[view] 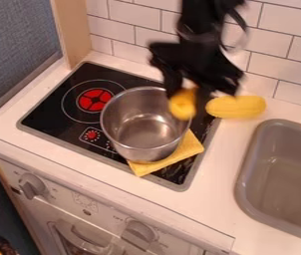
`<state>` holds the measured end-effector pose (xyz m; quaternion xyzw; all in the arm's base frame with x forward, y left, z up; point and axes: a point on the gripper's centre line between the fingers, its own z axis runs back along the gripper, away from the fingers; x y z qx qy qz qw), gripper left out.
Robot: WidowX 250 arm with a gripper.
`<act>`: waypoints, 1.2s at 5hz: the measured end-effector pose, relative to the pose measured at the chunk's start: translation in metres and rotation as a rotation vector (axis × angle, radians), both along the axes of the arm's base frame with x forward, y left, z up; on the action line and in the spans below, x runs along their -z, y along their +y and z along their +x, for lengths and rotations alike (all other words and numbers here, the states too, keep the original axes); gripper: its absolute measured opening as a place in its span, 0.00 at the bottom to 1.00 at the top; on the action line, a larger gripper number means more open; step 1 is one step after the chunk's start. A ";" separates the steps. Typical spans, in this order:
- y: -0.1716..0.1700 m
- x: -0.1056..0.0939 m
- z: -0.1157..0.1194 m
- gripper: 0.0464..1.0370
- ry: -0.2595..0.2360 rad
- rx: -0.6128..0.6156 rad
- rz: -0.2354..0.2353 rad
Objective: Moved the yellow silver knife from right burner of the induction stove to the left burner of the induction stove
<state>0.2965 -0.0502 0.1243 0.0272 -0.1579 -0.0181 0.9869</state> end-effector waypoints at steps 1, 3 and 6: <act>0.041 -0.018 0.004 0.42 -0.027 -0.062 -0.004; 0.123 -0.034 0.001 0.42 -0.039 -0.174 0.018; 0.195 0.040 -0.014 0.42 0.047 -0.255 -0.004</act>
